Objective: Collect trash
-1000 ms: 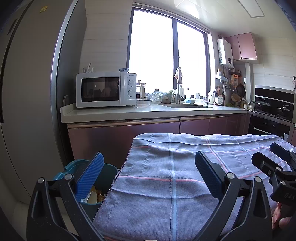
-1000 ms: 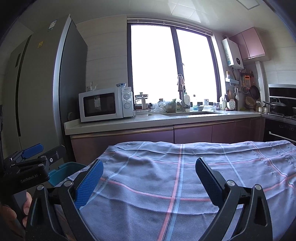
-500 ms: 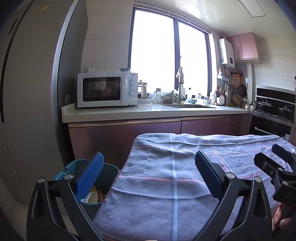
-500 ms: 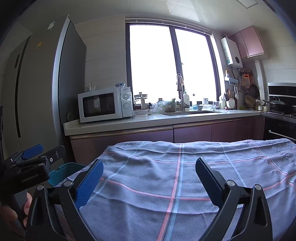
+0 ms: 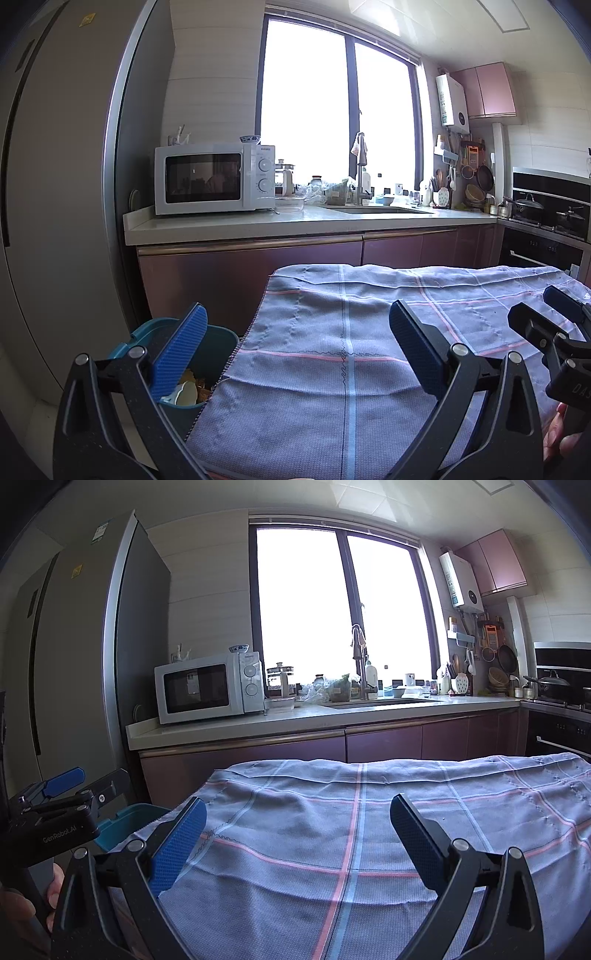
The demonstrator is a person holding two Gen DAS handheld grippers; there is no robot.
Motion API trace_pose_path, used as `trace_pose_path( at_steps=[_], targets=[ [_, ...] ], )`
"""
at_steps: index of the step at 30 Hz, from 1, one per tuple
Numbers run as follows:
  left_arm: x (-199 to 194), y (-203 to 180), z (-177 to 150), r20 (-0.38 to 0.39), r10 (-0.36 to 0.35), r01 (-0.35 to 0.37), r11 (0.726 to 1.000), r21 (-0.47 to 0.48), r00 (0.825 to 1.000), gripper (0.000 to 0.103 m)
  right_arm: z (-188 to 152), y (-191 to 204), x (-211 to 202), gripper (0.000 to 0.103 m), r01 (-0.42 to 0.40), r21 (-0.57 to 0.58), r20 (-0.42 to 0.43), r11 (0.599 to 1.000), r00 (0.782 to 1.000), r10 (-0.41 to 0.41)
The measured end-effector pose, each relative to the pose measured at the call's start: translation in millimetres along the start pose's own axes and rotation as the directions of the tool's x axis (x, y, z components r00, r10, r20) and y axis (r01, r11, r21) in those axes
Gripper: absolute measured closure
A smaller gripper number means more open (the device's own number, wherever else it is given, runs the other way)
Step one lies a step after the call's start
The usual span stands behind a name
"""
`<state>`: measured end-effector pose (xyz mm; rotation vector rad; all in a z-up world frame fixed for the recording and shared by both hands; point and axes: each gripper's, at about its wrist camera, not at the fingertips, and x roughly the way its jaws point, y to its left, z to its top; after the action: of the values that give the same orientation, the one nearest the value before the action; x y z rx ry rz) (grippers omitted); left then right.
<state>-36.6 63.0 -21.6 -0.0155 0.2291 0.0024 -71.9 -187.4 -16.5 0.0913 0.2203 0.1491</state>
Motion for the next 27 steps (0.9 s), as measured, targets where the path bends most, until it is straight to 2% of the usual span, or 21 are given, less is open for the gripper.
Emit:
trace_pose_path(
  at_steps=[27],
  targets=[
    [0.0,0.0,-1.0,0.003,0.008,-0.008,1.0,0.005,1.0,0.006,0.6,-1.3,0.4,0.007,0.002,0.012,-0.001,1.0,1.0,-0.002]
  ],
)
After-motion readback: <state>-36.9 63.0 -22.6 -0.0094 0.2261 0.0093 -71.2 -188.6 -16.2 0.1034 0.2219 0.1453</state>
